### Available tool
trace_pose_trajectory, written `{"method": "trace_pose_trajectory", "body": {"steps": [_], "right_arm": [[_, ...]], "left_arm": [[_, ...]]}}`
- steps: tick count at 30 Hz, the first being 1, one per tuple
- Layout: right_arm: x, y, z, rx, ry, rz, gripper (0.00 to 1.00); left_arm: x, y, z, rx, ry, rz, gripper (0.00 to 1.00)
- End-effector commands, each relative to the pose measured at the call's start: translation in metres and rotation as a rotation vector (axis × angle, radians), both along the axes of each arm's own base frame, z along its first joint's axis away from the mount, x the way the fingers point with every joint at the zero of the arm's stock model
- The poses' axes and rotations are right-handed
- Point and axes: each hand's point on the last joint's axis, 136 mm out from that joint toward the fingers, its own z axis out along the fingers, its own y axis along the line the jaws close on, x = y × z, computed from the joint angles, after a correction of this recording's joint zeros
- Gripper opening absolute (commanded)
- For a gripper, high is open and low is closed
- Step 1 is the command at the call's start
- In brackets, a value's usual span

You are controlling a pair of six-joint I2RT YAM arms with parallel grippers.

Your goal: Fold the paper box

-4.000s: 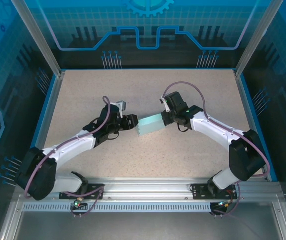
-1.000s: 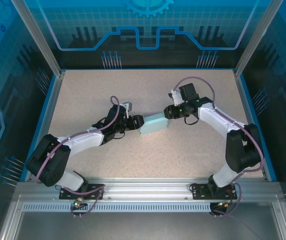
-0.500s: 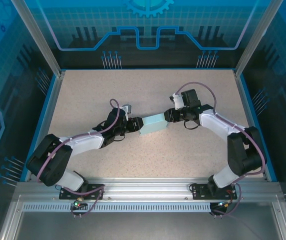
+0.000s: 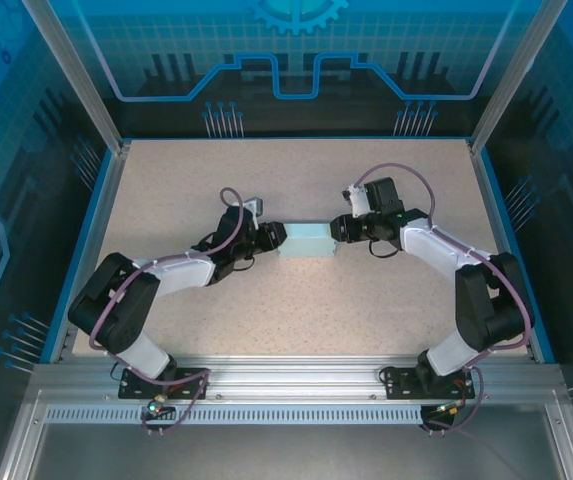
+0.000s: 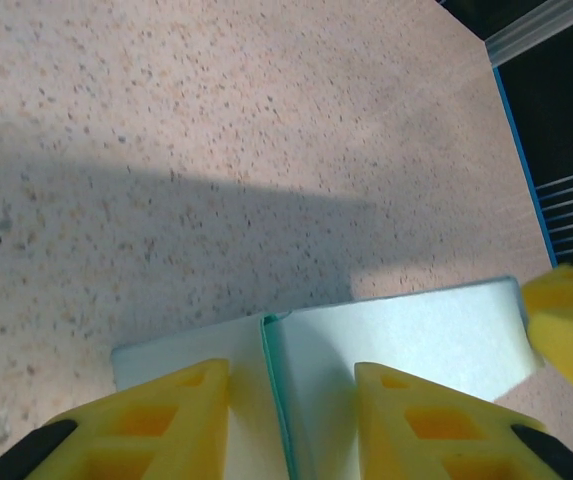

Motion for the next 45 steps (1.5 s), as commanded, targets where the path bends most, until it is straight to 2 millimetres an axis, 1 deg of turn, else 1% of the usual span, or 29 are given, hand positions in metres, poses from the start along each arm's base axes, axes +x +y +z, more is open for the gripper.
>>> {"method": "trace_pose_trajectory", "body": {"steps": [1, 4, 7, 11, 16, 18, 21, 24, 26, 28, 34, 37, 45], "right_arm": [[-0.012, -0.004, -0.023, -0.009, 0.113, -0.013, 0.35], [-0.011, -0.004, -0.023, 0.008, 0.119, -0.016, 0.35], [-0.012, -0.004, -0.024, 0.008, 0.12, -0.017, 0.35], [-0.011, -0.005, -0.023, 0.009, 0.119, -0.017, 0.35], [-0.004, 0.002, -0.008, 0.041, 0.094, -0.008, 0.37], [0.001, 0.005, 0.002, 0.064, 0.077, -0.008, 0.39], [0.007, 0.01, 0.016, 0.093, 0.053, -0.005, 0.41], [0.007, 0.011, 0.024, 0.103, 0.042, -0.003, 0.45], [0.005, 0.01, 0.025, 0.101, 0.043, -0.002, 0.46], [0.003, 0.009, 0.02, 0.092, 0.054, -0.002, 0.46], [-0.001, 0.008, 0.002, 0.081, 0.091, -0.002, 0.44], [-0.002, 0.008, -0.004, 0.077, 0.104, -0.001, 0.43], [-0.008, 0.004, -0.021, 0.049, 0.132, -0.002, 0.39]], "left_arm": [[-0.012, 0.01, -0.04, 0.112, 0.132, -0.024, 0.38], [-0.012, 0.006, -0.034, 0.103, 0.129, -0.045, 0.42], [-0.015, 0.007, -0.03, 0.098, 0.134, -0.05, 0.49], [-0.013, 0.011, -0.016, 0.064, 0.122, -0.047, 0.56], [-0.008, 0.013, 0.009, -0.001, 0.092, -0.058, 0.64], [-0.007, 0.012, 0.019, -0.016, 0.071, -0.065, 0.67], [-0.006, 0.011, 0.03, -0.04, 0.054, -0.075, 0.71], [-0.006, 0.013, 0.036, -0.054, 0.042, -0.078, 0.74], [-0.008, 0.014, 0.035, -0.057, 0.044, -0.082, 0.75], [-0.009, 0.015, 0.033, -0.056, 0.05, -0.088, 0.75], [-0.011, 0.023, 0.014, -0.044, 0.103, -0.097, 0.63], [-0.012, 0.021, 0.005, -0.037, 0.124, -0.116, 0.57], [-0.014, 0.017, -0.014, -0.045, 0.16, -0.137, 0.5]]}}
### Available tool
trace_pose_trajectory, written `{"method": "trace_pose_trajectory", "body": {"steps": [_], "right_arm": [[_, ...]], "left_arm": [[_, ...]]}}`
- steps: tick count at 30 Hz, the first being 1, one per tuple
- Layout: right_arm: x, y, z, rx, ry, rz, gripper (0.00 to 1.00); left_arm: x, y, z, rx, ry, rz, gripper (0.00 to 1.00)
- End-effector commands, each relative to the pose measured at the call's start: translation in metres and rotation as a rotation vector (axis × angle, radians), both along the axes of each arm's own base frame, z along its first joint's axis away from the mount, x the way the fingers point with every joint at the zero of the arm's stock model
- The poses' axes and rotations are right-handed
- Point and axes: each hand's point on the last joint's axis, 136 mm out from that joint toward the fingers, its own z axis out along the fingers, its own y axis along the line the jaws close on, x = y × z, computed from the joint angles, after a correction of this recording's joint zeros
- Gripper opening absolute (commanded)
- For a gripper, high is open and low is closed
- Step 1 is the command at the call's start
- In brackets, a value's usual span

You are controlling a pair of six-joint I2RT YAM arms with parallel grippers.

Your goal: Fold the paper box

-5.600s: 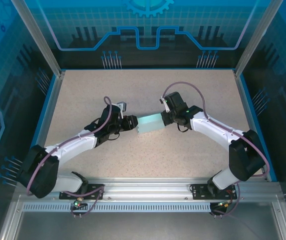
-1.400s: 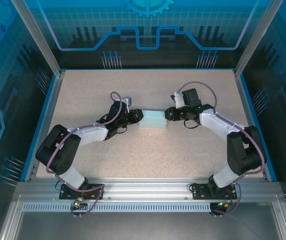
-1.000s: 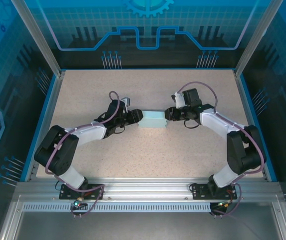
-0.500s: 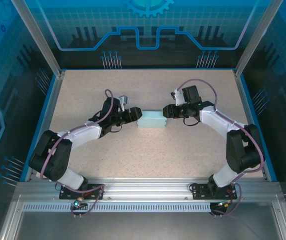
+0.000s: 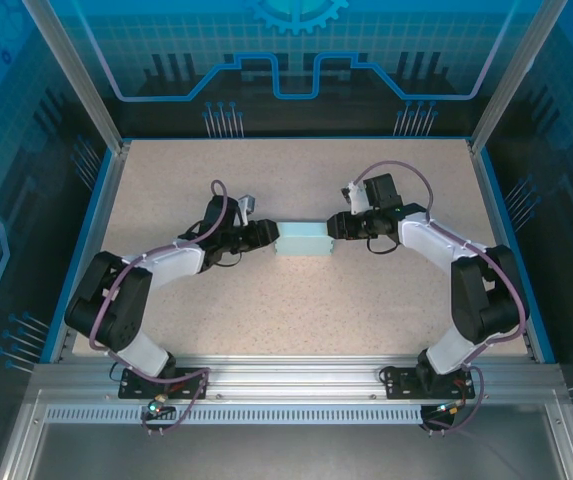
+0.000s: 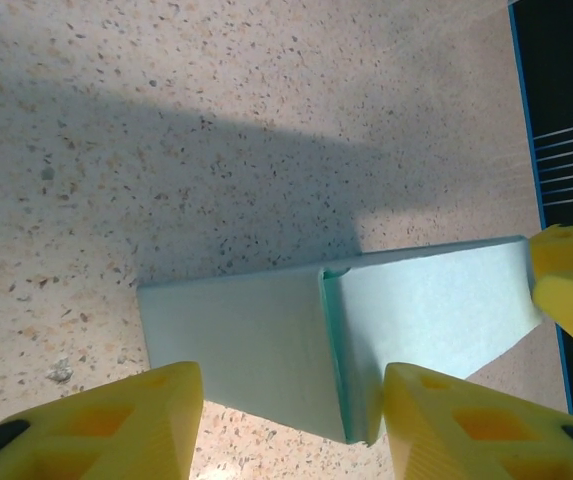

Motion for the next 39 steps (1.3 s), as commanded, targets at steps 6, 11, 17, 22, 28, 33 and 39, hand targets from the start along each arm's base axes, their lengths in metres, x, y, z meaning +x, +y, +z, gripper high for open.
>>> {"method": "trace_pose_trajectory", "body": {"steps": [6, 11, 17, 22, 28, 33, 39], "right_arm": [[-0.019, -0.009, -0.036, -0.042, 0.089, 0.006, 0.34], [-0.012, -0.004, -0.014, -0.016, 0.047, 0.012, 0.36], [-0.005, 0.004, 0.015, 0.051, 0.003, 0.012, 0.42], [-0.01, 0.005, 0.009, 0.062, 0.022, 0.016, 0.43], [-0.013, 0.011, 0.006, 0.106, 0.028, 0.029, 0.41], [-0.008, 0.018, 0.014, 0.143, 0.018, 0.046, 0.38], [0.003, 0.024, 0.023, 0.165, -0.002, 0.054, 0.35]], "left_arm": [[-0.016, 0.004, -0.028, 0.023, 0.058, -0.023, 0.44], [-0.008, 0.001, -0.006, -0.006, 0.012, -0.019, 0.46], [0.004, -0.005, 0.02, -0.05, -0.038, -0.008, 0.55], [0.006, -0.01, 0.018, -0.081, -0.021, -0.016, 0.56], [0.003, -0.016, 0.012, -0.112, 0.001, -0.038, 0.49], [0.004, -0.02, 0.012, -0.126, 0.005, -0.053, 0.45], [0.012, -0.025, 0.024, -0.132, -0.026, -0.066, 0.43]]}}
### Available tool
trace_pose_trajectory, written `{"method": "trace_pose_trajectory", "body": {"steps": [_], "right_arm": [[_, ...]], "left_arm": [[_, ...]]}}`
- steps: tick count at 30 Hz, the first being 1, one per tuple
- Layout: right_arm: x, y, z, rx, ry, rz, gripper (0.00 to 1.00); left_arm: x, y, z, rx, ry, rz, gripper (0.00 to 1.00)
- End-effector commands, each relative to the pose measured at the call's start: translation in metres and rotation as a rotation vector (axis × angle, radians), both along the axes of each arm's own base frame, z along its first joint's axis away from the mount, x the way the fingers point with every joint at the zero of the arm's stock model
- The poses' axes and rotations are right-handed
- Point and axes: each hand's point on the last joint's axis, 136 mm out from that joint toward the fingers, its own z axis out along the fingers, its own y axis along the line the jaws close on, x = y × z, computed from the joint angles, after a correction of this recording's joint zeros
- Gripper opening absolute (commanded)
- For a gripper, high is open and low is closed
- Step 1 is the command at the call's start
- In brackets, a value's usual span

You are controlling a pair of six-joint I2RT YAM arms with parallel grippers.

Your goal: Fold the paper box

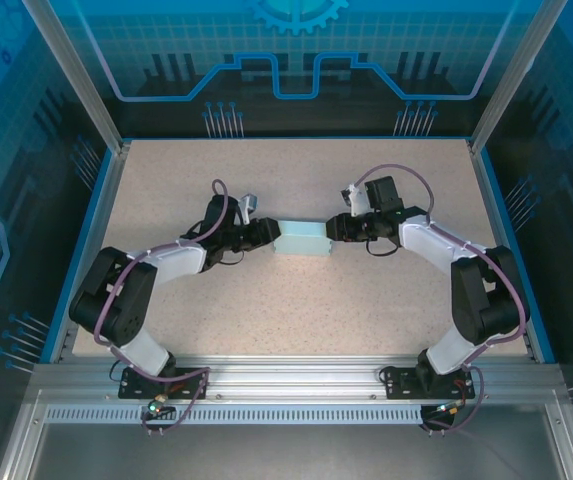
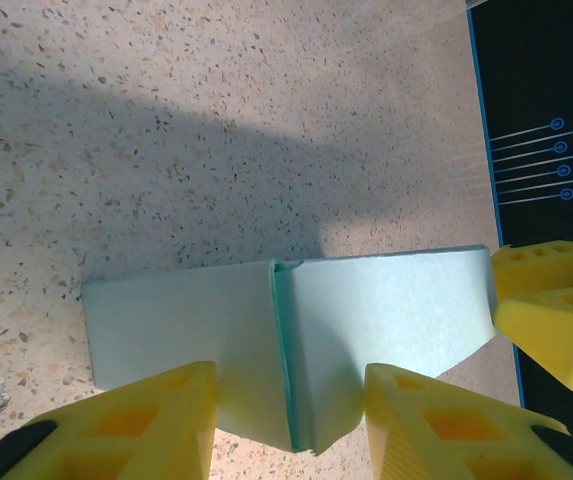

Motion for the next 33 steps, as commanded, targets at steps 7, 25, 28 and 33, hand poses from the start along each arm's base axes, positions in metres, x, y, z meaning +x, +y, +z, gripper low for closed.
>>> {"method": "trace_pose_trajectory", "body": {"steps": [7, 25, 28, 33], "right_arm": [[0.038, 0.015, 0.032, 0.05, -0.116, 0.027, 0.34], [0.089, 0.022, 0.017, -0.003, -0.259, 0.105, 0.33], [0.08, 0.022, 0.014, -0.001, -0.261, 0.119, 0.34], [0.066, 0.017, 0.005, -0.009, -0.246, 0.116, 0.35]], "left_arm": [[0.036, -0.017, 0.036, -0.027, -0.103, -0.03, 0.43], [0.085, -0.026, 0.013, 0.018, -0.142, -0.024, 0.47], [0.073, -0.027, 0.006, 0.015, -0.135, -0.033, 0.48], [0.056, -0.028, -0.002, 0.023, -0.126, -0.049, 0.48]]}}
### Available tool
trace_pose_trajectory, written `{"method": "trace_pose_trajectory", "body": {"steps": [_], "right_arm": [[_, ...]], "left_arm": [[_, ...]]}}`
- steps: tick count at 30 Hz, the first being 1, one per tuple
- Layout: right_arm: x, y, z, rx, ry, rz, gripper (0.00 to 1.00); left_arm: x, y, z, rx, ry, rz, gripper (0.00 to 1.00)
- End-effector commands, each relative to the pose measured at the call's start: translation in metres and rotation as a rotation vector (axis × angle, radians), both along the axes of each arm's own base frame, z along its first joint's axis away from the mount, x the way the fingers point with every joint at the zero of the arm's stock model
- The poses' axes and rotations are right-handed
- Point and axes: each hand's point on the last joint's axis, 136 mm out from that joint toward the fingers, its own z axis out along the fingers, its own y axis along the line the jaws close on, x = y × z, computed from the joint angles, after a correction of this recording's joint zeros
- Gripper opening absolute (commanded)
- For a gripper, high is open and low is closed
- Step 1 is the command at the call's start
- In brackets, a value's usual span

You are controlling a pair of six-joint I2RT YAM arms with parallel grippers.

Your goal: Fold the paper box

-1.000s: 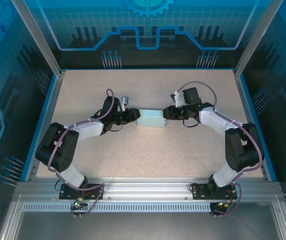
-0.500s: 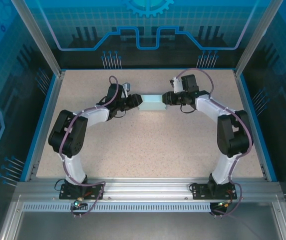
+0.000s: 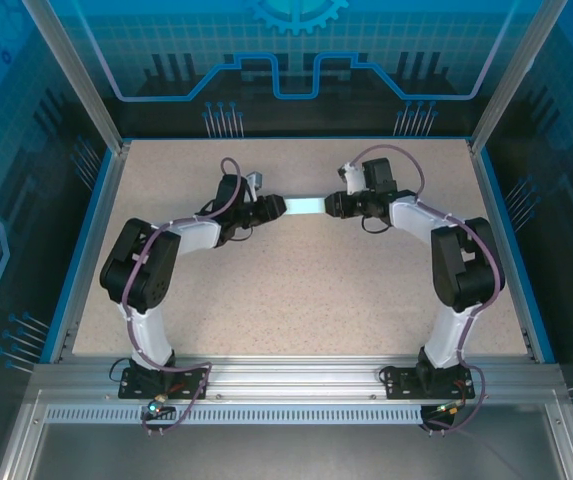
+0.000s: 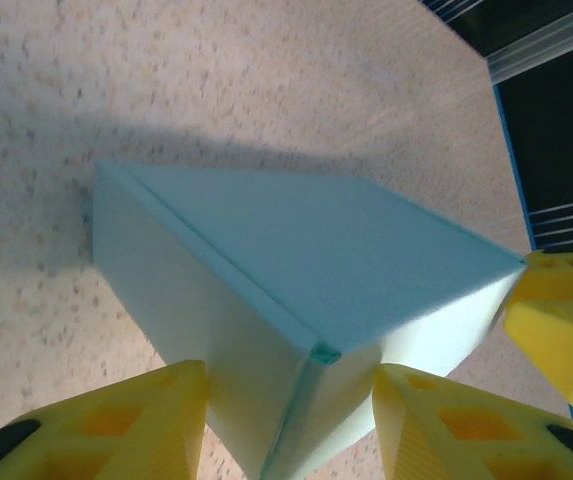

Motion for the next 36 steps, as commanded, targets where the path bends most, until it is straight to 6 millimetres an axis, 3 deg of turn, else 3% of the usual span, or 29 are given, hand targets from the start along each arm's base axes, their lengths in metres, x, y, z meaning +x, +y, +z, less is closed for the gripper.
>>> {"method": "trace_pose_trajectory", "body": {"steps": [1, 22, 36], "right_arm": [[-0.02, 0.021, 0.016, 0.062, -0.034, 0.101, 0.35], [-0.06, -0.001, -0.05, -0.022, 0.176, 0.003, 0.39], [-0.067, -0.02, -0.038, -0.098, 0.161, -0.045, 0.45]], "left_arm": [[-0.024, -0.028, 0.01, -0.035, -0.035, -0.116, 0.49], [-0.056, -0.03, -0.034, -0.004, 0.051, -0.127, 0.51], [-0.062, -0.015, -0.038, 0.092, 0.058, -0.102, 0.61]]}}
